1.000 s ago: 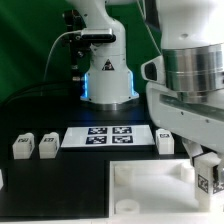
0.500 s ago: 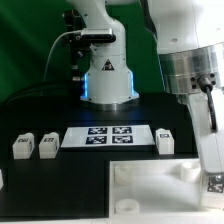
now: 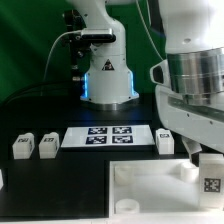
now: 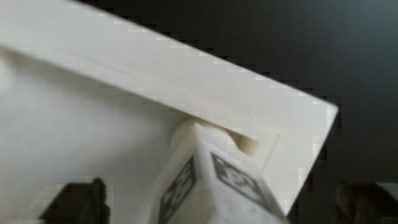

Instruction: Assemble one leg

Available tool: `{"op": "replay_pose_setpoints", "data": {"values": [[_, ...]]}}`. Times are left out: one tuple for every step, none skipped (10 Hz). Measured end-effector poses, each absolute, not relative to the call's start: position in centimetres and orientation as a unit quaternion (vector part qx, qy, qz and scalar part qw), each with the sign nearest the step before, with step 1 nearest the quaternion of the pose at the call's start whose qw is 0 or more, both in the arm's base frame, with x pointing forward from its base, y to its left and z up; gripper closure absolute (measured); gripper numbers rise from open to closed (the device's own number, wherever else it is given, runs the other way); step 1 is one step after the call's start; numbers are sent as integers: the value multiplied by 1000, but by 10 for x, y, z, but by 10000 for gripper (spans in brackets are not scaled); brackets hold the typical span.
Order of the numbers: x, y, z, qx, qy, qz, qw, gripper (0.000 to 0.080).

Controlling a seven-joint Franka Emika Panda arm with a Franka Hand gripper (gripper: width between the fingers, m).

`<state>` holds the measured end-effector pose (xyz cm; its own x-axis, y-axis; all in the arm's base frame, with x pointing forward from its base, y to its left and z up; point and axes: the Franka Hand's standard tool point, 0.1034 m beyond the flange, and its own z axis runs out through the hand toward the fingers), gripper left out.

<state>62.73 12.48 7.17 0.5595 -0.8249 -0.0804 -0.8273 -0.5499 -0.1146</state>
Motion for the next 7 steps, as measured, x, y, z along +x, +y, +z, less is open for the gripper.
{"op": "replay_pose_setpoints", "data": {"values": [[628,123,72,-907,416,4,69,151],[628,123,71,-929,364,0,69,151],[628,123,72,-951,301,-4,66,150],[629,124,75,-974,218,-9,54,150],[632,126,80,-990,137,-7,40,150],[635,128,81,-996,79,-6,29,150],[635,125,80,-996,83,-9,29,267]]}}
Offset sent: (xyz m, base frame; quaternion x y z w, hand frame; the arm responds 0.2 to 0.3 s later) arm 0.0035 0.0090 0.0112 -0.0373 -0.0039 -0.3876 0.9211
